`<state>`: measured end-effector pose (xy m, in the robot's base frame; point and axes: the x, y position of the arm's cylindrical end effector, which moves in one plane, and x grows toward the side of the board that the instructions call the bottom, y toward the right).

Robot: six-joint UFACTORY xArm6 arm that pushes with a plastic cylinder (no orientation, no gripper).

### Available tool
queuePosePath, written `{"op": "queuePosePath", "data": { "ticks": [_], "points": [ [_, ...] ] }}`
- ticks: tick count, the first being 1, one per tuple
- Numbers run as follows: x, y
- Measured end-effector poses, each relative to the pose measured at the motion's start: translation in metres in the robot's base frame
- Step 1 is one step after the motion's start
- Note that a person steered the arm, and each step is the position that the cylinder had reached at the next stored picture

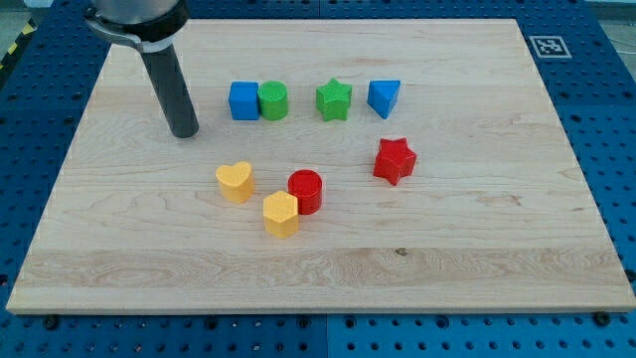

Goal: Push the blue cube and green circle into green star

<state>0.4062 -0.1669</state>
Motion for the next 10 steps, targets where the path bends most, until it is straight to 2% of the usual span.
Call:
{"op": "queuePosePath", "data": {
  "ticks": [2,10],
  "points": [
    [-0.038,0.000],
    [-0.041,0.049]
  ]
}}
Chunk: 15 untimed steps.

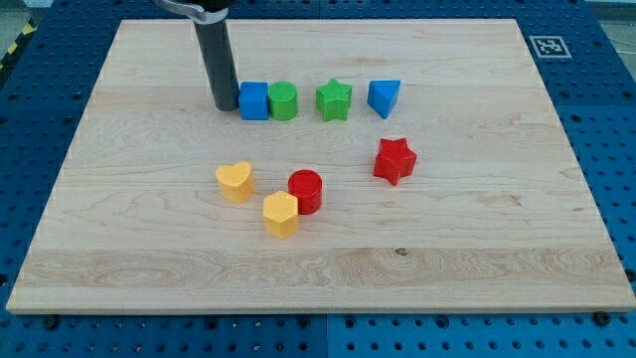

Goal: Push the blue cube and green circle into green star

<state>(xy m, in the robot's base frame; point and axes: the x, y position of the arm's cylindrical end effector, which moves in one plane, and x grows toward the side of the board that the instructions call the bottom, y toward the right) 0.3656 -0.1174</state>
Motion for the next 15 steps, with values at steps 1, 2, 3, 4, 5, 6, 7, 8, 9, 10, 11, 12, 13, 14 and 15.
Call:
{"op": "queuePosePath", "data": {
  "ticks": [1,2,3,4,5,6,7,8,9,10,11,12,13,14,15],
  "points": [
    [0.000,0.003],
    [0.000,0.006],
    [0.000,0.007],
    [0.000,0.008],
    [0.000,0.010],
    [0.000,0.015],
    [0.000,0.021],
    [0.000,0.026],
    [0.000,0.029],
    [0.000,0.030],
    [0.000,0.038],
    [0.000,0.045],
    [0.000,0.051],
    [0.000,0.053],
    [0.000,0.054]
  ]
}}
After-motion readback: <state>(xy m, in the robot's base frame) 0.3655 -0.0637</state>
